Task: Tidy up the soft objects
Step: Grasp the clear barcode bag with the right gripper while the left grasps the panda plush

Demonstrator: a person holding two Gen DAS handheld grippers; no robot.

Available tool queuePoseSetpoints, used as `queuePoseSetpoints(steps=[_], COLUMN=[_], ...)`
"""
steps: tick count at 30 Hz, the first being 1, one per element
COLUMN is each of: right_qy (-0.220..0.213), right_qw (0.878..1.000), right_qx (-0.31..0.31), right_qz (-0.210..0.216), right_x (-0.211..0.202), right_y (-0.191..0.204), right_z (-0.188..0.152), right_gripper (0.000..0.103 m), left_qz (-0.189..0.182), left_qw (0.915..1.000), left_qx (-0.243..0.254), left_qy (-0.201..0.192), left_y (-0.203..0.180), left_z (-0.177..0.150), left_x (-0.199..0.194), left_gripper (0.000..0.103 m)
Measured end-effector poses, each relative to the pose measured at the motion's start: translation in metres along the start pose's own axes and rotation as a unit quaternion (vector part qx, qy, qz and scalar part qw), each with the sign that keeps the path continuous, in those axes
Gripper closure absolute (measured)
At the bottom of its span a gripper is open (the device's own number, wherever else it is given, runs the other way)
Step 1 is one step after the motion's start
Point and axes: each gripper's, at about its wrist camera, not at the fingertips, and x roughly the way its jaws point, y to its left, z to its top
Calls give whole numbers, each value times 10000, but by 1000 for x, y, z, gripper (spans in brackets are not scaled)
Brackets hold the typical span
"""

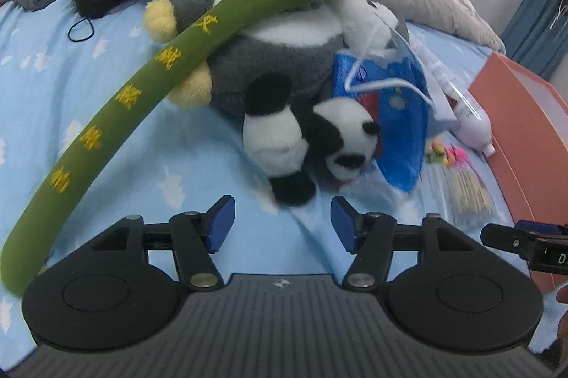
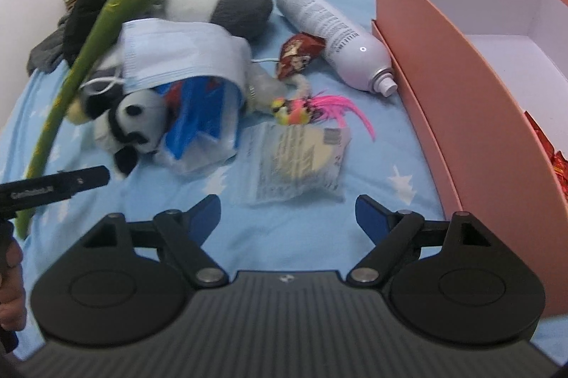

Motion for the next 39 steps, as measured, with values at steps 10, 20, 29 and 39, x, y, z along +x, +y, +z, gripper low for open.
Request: queuePoseSetpoints(steps=[10, 20, 29, 39], right_qy=[103, 101, 94, 19], right_qw=[9998, 9999, 9998, 9995], right_qx=[142, -94, -16, 78], right_qz=[-36, 37, 150, 302], right_x=[46, 63, 50, 14], right_y=[-15, -13, -15, -14], right_z=[18, 20, 21, 9], right_gripper=[18, 23, 66, 81], left_qz=[-36, 10, 179, 330], left_qw=[10000, 9999, 9998, 9991], left_qx=[-39, 148, 26, -261], left_qy=[-24, 34, 39, 101], left_y=[5, -3, -12, -6], left_z=[18, 27, 26, 3], left_x=[42, 63, 50, 11], left_gripper=[37, 50, 59, 70])
